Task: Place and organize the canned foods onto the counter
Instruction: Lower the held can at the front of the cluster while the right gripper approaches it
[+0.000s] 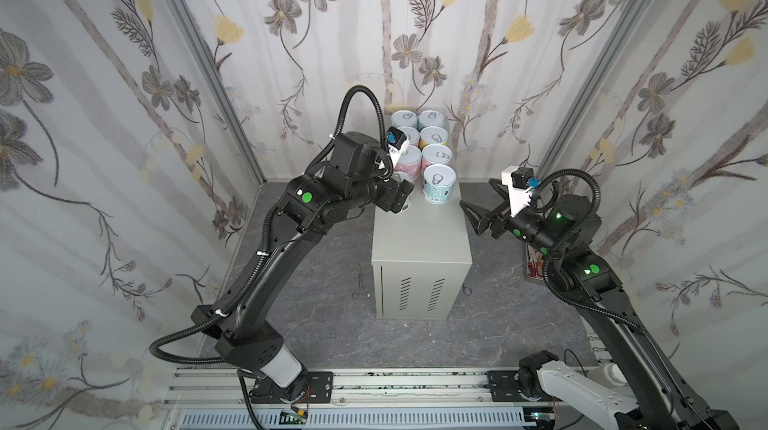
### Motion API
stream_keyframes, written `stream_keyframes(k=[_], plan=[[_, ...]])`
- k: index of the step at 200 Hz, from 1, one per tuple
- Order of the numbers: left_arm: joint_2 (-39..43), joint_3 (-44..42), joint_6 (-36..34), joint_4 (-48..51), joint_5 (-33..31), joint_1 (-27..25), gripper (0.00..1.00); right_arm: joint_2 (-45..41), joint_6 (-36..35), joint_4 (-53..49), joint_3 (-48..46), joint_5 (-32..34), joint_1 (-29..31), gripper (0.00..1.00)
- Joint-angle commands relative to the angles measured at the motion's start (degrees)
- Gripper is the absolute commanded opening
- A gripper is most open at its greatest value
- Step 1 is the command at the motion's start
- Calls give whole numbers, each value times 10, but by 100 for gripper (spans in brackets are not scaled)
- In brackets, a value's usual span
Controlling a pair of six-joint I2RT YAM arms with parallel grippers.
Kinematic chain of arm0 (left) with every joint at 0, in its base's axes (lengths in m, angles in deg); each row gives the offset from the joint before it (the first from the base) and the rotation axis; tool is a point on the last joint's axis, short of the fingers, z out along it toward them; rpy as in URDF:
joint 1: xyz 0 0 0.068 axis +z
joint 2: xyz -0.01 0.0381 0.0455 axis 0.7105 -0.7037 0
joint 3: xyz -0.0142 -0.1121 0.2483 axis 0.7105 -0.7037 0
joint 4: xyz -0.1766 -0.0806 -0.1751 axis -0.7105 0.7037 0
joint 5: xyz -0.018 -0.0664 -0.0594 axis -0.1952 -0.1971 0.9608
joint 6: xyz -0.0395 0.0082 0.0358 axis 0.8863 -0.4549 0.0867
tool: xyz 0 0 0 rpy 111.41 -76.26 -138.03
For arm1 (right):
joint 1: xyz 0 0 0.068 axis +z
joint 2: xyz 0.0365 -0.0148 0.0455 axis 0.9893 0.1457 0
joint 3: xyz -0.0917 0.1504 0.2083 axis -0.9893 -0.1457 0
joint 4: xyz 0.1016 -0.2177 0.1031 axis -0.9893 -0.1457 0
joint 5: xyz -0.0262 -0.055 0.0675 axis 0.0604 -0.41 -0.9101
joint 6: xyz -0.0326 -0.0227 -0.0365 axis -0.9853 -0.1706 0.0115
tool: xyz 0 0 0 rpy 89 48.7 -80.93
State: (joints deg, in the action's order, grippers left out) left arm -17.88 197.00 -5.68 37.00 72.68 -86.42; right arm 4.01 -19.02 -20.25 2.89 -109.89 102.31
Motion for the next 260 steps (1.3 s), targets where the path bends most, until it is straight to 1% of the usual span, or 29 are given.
stream_keyframes(k=[1,31,60,66,87,118,133,177,221,260], plan=[[50,-59,-32,-85,21,1,83,7,-15,23,11,-21,8,100],[119,-166,-44,-147,22,2,82,21,-29,16,25,-5,30,100],[157,-258,-48,-190,23,5,79,30,-42,13,29,14,49,100],[177,-276,-48,-202,25,6,78,33,-42,13,30,16,52,100],[202,-318,-49,-240,37,10,77,41,-42,17,33,27,61,100],[223,-349,-58,-290,49,19,75,58,-29,24,42,35,66,100],[221,-352,-65,-294,62,27,74,70,-24,19,50,33,66,100],[203,-352,-79,-294,102,53,67,88,-21,23,58,28,70,100],[199,-368,-82,-318,144,81,67,96,-24,15,65,33,73,100],[187,-369,-82,-326,170,92,67,101,-29,15,66,39,76,99]])
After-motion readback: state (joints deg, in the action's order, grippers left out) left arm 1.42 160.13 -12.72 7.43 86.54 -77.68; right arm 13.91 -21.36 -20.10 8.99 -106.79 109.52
